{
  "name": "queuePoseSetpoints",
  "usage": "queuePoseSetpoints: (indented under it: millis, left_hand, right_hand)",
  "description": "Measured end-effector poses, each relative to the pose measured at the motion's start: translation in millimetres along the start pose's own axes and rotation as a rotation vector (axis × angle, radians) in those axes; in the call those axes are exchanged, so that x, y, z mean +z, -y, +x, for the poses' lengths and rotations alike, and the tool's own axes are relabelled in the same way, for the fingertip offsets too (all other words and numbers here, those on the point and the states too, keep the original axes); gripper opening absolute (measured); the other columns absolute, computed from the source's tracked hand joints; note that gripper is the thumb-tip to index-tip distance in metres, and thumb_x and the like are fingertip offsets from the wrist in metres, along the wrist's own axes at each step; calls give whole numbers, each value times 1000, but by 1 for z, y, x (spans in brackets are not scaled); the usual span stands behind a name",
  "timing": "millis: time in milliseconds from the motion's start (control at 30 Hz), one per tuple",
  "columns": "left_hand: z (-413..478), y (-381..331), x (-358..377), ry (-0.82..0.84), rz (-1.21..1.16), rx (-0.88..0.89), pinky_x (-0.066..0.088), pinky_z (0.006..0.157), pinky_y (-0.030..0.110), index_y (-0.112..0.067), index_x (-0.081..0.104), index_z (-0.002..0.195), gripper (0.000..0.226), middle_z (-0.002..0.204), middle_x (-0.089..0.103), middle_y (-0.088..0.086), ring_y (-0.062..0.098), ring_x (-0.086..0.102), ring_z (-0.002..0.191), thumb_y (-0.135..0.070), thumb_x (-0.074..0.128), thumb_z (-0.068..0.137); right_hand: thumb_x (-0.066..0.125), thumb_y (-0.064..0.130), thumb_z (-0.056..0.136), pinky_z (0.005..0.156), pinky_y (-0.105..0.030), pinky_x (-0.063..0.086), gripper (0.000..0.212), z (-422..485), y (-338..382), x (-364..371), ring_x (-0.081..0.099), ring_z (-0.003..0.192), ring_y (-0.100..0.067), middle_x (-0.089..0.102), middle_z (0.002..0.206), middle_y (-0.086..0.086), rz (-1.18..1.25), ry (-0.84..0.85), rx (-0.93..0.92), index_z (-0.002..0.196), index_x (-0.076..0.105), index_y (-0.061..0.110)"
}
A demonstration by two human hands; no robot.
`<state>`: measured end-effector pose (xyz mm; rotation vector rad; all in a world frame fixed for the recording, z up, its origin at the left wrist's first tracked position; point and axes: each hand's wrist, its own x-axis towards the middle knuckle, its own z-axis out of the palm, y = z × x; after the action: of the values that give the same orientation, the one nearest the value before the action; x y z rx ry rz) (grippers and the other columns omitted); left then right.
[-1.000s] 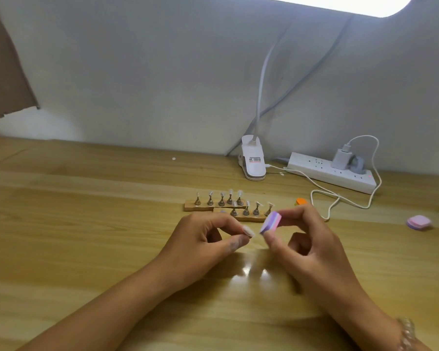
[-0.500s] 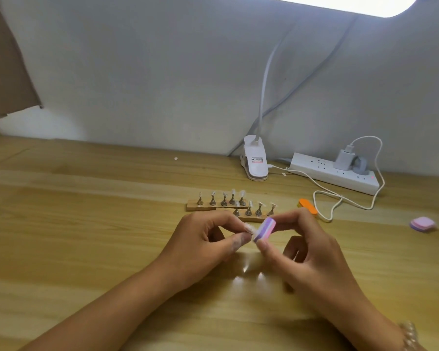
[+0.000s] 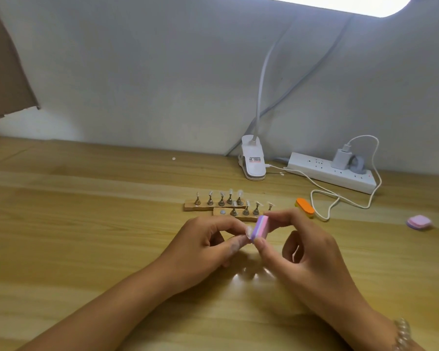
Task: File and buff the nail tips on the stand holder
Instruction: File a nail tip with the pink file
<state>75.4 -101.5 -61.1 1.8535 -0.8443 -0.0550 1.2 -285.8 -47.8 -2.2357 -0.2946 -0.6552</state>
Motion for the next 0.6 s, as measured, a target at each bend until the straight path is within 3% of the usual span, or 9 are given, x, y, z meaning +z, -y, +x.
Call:
queuePoseSetpoints:
  millis: [100,167,233,300,367,433,600]
  left_hand:
    - [0,-2,0,14,3,-8,46,54,29,-23,76,102,17,83,70,-20,8,58,53,-15,62,95]
    - [0,-1,0,11,6,-16,45,52,33,-20,76,101,16,79,68,-22,11,56,52,-13,62,96]
    - [-1,-1,1,8,23,-17,44,53,37,-22,75,99,13,76,65,-23,19,53,52,-19,62,96]
    - [-2,-3,1,15,67,-22,45,57,37,-25,75,103,20,79,65,-21,22,51,56,-26,58,92]
    - [-2,-2,1,25,106,-27,44,60,36,-28,74,105,26,84,65,-15,15,50,59,-28,54,89]
    - [-2,-2,0,38,143,-25,42,62,36,-30,74,103,22,87,64,-9,19,51,64,-30,56,90]
    - [-2,-1,-1,60,200,-7,36,62,21,-32,74,108,22,85,59,-17,6,47,67,-21,62,94]
  right_hand:
    - [72,37,79,50,-15,37,29,0,1,1,54,50,-12,65,99,17,-49,32,-65,105,62,30]
    - [75,38,80,51,-20,40,27,2,-2,1,54,50,-14,66,97,17,-22,4,-15,103,63,31]
    - [73,43,80,51,-24,42,26,2,-4,1,53,50,-15,66,95,16,-49,-27,12,102,63,32]
    - [68,46,79,50,-20,39,30,0,0,3,52,49,-12,64,96,17,-85,-1,-49,105,63,30]
    - [69,45,80,50,-19,38,29,0,0,3,51,49,-12,64,94,17,-64,13,-47,103,64,29]
    - [72,44,82,52,-25,42,24,1,-4,2,52,50,-14,65,92,17,-60,-13,13,100,65,30]
    - [67,48,80,50,-22,39,26,0,1,3,51,52,-12,63,88,17,-77,31,-34,99,65,30]
